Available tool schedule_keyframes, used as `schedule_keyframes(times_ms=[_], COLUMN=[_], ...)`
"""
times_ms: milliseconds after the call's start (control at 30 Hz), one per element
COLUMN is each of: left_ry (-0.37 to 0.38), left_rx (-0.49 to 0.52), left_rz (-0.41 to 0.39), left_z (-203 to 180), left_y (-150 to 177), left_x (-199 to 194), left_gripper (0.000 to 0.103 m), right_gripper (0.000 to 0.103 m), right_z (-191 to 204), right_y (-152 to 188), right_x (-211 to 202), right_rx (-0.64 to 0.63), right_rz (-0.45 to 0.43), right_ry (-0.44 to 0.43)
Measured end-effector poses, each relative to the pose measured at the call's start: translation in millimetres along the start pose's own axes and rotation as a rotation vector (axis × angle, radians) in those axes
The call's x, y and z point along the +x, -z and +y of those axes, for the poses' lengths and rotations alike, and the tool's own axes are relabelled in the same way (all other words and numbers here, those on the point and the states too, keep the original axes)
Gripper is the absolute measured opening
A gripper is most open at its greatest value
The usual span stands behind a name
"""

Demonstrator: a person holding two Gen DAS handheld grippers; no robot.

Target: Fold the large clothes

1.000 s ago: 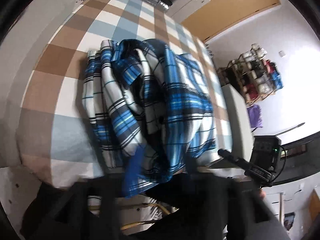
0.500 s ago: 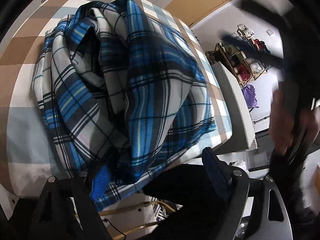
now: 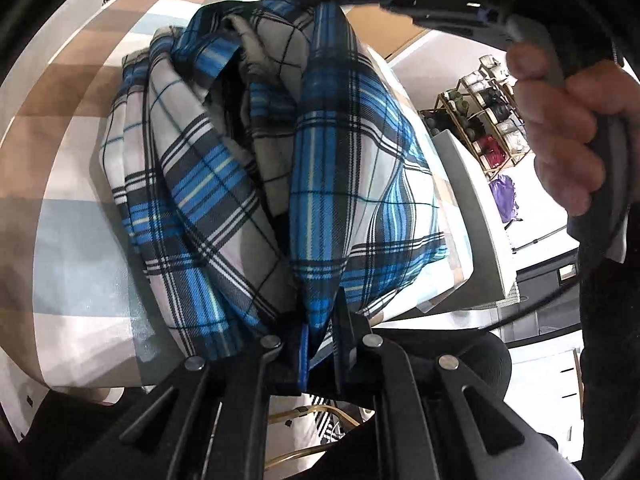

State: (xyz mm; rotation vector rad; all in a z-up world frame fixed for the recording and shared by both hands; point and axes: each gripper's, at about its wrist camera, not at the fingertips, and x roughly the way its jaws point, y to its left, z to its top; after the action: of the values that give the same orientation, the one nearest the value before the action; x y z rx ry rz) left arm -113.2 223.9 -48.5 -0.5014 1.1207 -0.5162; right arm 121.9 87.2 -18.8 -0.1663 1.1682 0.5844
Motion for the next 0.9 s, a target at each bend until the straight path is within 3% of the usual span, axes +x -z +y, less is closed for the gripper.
schedule_keyframes(times_ms=[100,167,367,500,533,567,600,667,767,833,900], left_ry=[0.004,-0.002,0.006,0.046,0.048,0.058,0.059,0.073,0.04,0.023,-0.073], left_rx=[-0.001,-0.013,-0.001,-0.009,-0.009,-0.003,0.001,0.018,0.032,0.01,-0.013], left_rz=[-0.014,-0.023,-0.034,-0.102,-0.119,-0.141,-0.161,-0.192,-0.191,-0.128,-0.073], left_z=[0,7,13,16,13,12,9,0,-19,-24,-29], left_y=[3,5,11,-2,-7,-15,-25,-44,-78,-106,-126], left_x=[-5,-10,-26,-60,-66,-73,-79,-86,-76,-55,-27], left_gripper=[0.004,0.004,0.004,0.006,0.01,0.027,0.056,0.081,0.081,0.081,0.081], right_gripper=[0.0,0.0,0.001,0.001,0.001,0.001,0.001,0.002,0.002,0.002,0.002], right_z=[-3,-3,12,-10,-21,-31,-37,-62,-101,-126,-152], right_y=[-1,-5,-7,9,20,29,36,58,87,102,116], right_x=[-17,-17,-14,-37,-47,-55,-60,-69,-71,-66,-55], right_rx=[0.057,0.105,0.059,0.066,0.066,0.071,0.08,0.12,0.222,0.292,0.361], right_rz=[-0.074,-0.073,-0.072,-0.132,-0.163,-0.188,-0.206,-0.249,-0.306,-0.32,-0.329], right_ry=[-0.099,-0.19,-0.186,-0.281,-0.305,-0.325,-0.336,-0.363,-0.416,-0.436,-0.466])
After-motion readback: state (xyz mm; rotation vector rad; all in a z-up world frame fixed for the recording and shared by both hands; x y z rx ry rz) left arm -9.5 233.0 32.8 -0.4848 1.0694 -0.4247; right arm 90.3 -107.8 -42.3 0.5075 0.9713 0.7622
